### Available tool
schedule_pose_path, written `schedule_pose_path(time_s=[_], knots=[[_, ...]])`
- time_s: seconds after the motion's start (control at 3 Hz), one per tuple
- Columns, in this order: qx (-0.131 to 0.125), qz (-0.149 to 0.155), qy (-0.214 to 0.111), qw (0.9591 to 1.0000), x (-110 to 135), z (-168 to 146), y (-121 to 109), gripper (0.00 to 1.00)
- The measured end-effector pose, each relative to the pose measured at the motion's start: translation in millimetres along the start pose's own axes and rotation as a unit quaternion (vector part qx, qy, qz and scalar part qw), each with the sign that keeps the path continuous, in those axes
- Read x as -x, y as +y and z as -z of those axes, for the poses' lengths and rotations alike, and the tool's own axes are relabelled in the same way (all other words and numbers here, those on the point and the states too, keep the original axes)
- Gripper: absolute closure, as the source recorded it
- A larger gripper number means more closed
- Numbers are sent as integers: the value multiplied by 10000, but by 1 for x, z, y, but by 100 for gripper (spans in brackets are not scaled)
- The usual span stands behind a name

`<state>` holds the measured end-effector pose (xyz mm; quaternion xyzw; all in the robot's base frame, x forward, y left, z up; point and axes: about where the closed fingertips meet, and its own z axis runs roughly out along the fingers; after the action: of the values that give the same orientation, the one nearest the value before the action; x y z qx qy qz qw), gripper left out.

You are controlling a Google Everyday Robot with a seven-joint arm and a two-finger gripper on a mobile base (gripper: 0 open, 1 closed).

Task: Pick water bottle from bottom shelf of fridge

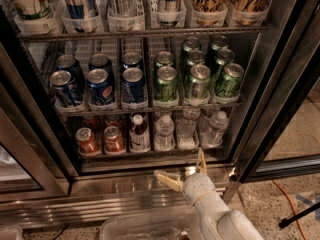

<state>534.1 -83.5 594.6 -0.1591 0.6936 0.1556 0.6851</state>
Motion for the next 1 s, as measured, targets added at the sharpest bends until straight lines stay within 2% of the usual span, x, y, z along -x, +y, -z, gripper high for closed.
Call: schedule_pose_path(time_s=[0.67, 1.0], knots=[[0, 0, 0, 10000, 0, 0, 0, 35], [0, 0, 0, 10000, 0, 0, 0, 32]])
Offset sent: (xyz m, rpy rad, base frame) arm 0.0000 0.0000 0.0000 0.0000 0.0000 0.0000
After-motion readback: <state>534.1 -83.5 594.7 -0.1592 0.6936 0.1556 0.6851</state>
